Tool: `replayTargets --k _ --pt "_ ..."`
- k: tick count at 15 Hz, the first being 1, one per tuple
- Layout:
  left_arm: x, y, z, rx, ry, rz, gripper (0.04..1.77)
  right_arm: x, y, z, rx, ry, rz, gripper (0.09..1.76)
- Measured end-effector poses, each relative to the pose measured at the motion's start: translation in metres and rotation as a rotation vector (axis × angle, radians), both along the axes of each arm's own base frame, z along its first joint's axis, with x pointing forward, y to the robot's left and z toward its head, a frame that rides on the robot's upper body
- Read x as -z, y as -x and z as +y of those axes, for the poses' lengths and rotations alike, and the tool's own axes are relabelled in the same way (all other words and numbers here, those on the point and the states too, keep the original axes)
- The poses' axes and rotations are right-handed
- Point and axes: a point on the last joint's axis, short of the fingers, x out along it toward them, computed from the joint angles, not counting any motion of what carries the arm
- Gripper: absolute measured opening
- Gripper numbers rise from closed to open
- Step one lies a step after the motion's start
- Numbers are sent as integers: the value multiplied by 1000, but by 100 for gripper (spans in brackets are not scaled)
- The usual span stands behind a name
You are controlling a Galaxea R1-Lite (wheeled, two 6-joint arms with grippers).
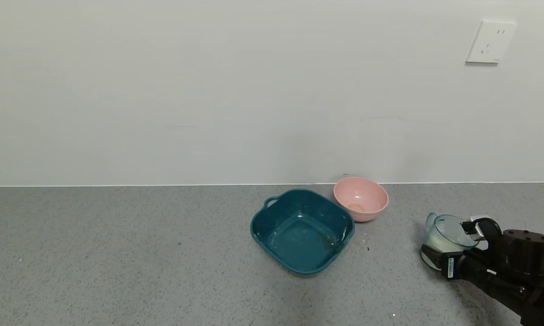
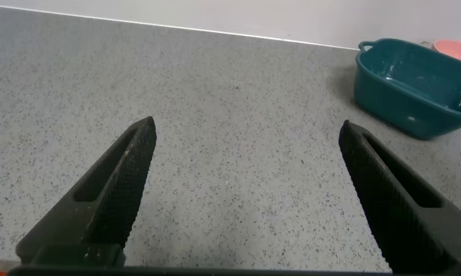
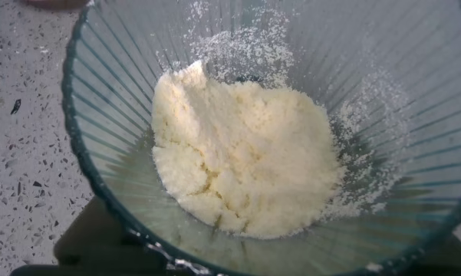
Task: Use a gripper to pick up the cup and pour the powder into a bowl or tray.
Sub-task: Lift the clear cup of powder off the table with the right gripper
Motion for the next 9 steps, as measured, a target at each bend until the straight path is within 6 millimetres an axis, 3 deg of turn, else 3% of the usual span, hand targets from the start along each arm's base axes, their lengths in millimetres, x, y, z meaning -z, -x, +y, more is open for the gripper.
replayTargets --k 9 --pt "0 0 0 0 0 0 172 -1 -5 -1 6 -13 -14 132"
